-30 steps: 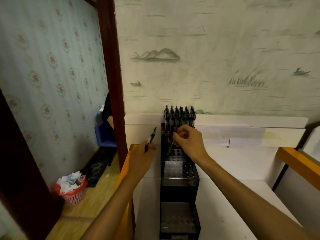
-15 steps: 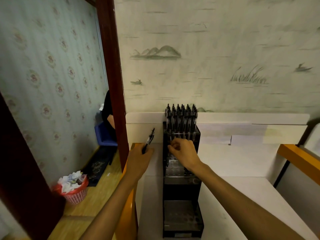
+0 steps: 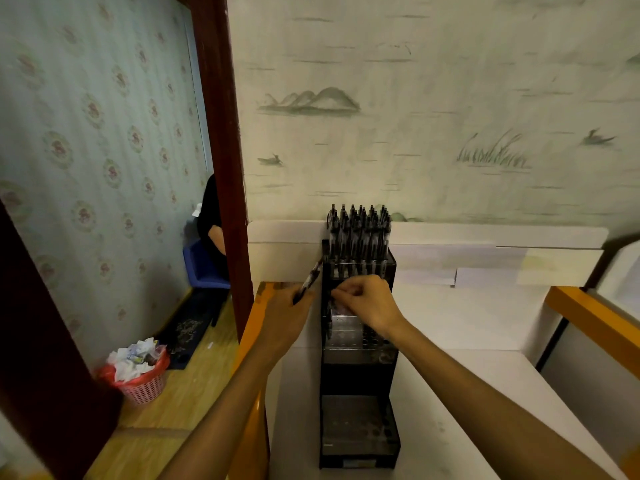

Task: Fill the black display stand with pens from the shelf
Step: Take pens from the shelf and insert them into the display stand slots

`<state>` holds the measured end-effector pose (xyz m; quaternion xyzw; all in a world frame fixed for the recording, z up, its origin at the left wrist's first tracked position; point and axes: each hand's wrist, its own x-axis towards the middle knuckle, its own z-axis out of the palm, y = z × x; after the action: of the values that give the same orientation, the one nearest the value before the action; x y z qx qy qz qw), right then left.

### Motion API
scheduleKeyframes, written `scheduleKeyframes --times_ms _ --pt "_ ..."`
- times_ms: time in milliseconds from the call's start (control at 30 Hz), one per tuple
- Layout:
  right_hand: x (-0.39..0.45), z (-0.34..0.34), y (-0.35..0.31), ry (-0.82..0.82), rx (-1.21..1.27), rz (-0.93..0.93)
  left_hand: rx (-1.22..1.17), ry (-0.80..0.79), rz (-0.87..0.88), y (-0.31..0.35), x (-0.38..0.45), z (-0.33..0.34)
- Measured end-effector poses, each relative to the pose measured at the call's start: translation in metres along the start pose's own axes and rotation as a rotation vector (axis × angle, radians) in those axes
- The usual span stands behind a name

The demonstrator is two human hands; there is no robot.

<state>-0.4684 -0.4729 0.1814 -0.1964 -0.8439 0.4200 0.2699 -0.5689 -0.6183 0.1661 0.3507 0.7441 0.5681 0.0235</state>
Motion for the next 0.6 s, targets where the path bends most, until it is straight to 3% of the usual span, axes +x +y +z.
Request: scheduleKeyframes --times_ms 67,233,600 --pt "-0.002 -0.007 -0.01 -0.059 0.216 0.025 0.015 -0.032 -0.015 0.003 0.0 0.005" --pt "-0.006 -0.019 -0.022 -0.123 0.454 0.018 0.01 -0.146 -0.032 0.003 0.003 0.018" --pt "-0.005 -0.024 -0.026 0.018 0.546 0.027 0.065 -0.285 -0.029 0.005 0.011 0.029"
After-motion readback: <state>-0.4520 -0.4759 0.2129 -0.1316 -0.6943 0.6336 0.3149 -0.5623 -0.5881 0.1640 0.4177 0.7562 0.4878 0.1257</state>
